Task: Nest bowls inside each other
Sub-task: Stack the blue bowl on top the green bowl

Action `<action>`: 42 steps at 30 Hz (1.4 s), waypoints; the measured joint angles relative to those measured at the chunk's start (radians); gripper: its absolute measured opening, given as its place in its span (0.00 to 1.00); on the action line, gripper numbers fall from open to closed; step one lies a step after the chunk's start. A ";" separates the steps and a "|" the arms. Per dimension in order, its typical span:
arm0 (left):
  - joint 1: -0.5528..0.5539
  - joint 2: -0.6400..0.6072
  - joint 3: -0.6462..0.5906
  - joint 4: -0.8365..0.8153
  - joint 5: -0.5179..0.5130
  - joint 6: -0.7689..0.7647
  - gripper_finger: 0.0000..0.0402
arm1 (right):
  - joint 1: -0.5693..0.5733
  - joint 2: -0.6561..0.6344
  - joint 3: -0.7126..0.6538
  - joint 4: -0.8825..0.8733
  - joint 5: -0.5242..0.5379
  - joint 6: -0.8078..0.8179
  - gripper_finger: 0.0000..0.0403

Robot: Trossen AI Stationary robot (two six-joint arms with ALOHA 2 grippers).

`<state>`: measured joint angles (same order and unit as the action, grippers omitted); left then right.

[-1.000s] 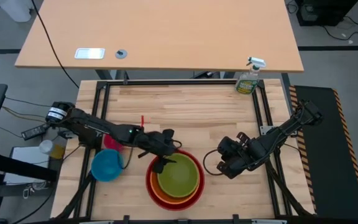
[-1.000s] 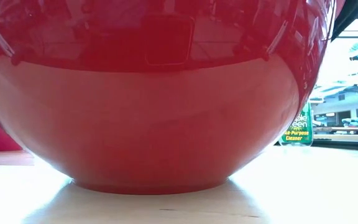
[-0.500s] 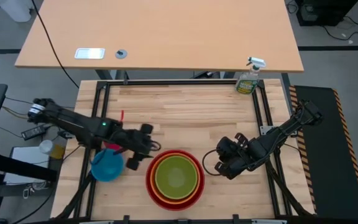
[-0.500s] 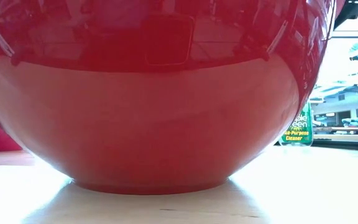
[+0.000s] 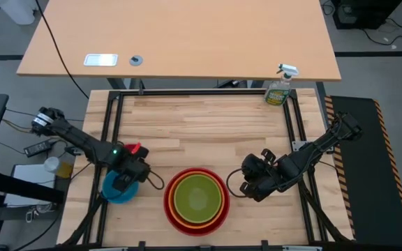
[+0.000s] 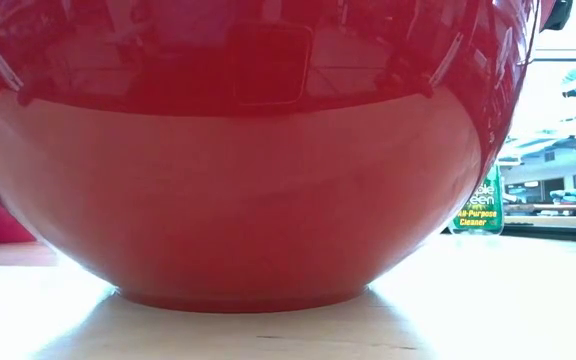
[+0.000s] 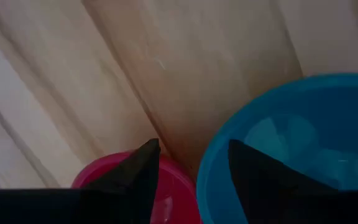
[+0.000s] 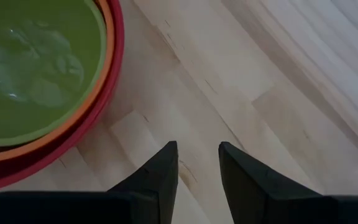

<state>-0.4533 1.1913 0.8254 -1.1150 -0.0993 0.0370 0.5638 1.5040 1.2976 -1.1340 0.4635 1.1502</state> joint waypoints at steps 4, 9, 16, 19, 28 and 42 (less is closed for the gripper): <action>-0.045 0.000 -0.018 0.023 -0.023 0.010 0.48 | -0.002 0.000 0.000 -0.003 0.000 -0.009 0.31; -0.105 0.000 -0.018 0.024 -0.035 0.077 0.48 | -0.003 0.000 0.000 -0.002 0.005 -0.008 0.31; -0.140 0.000 -0.018 0.024 -0.061 0.140 0.48 | -0.003 0.000 0.000 0.010 0.008 -0.002 0.31; -0.140 0.000 -0.018 0.026 -0.061 0.141 0.48 | -0.003 0.000 0.000 0.011 0.009 -0.002 0.31; -0.138 0.095 -0.029 0.057 -0.036 0.110 0.48 | -0.003 0.000 0.000 0.011 0.015 -0.008 0.31; -0.140 0.257 -0.026 0.058 -0.036 0.198 0.44 | -0.003 0.000 0.000 0.013 0.015 -0.006 0.31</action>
<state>-0.5934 1.4483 0.7990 -1.0574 -0.1354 0.2346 0.5610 1.5043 1.2976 -1.1213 0.4786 1.1444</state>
